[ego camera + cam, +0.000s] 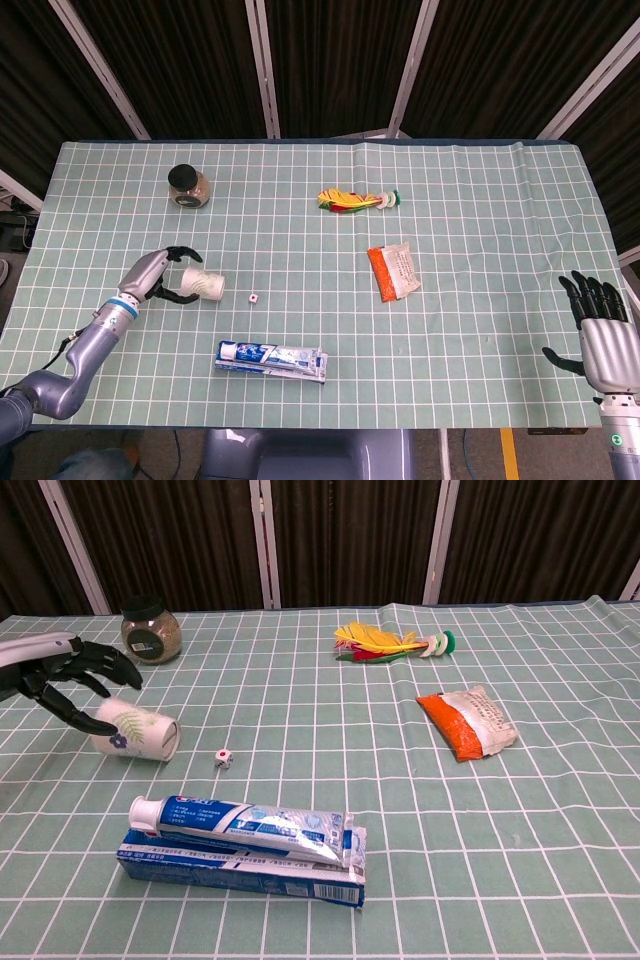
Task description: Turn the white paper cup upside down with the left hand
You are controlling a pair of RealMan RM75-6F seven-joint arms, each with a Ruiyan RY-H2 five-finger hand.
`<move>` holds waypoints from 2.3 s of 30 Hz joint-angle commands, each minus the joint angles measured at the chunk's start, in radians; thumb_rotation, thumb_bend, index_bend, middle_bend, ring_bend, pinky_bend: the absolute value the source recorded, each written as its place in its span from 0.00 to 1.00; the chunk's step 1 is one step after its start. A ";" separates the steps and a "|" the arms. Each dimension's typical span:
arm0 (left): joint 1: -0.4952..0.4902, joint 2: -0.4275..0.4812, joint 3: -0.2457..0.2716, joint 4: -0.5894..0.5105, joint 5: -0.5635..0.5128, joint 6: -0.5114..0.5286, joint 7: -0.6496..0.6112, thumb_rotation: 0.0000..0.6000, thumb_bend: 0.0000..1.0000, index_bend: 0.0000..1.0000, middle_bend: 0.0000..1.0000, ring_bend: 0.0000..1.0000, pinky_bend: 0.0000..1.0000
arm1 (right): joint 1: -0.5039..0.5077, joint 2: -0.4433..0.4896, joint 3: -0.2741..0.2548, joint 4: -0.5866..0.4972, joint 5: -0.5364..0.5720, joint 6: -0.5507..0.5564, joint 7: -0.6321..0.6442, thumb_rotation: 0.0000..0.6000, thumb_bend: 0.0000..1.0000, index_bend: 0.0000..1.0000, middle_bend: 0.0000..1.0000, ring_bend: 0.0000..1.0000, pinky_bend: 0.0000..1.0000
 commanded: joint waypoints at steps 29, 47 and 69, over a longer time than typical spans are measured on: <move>-0.015 -0.194 0.043 -0.165 -0.202 0.262 1.647 1.00 0.00 0.12 0.01 0.00 0.02 | 0.005 0.001 0.005 0.014 0.020 -0.014 0.011 1.00 0.00 0.06 0.00 0.00 0.00; -0.025 -0.245 0.057 -0.092 -0.228 0.259 1.586 1.00 0.00 0.45 0.44 0.40 0.41 | 0.007 0.001 0.003 0.014 0.022 -0.022 0.016 1.00 0.00 0.06 0.00 0.00 0.00; 0.051 -0.098 -0.192 -0.201 -0.157 0.204 0.193 1.00 0.00 0.48 0.44 0.40 0.44 | 0.007 0.003 -0.001 0.008 0.018 -0.023 0.014 1.00 0.00 0.06 0.00 0.00 0.00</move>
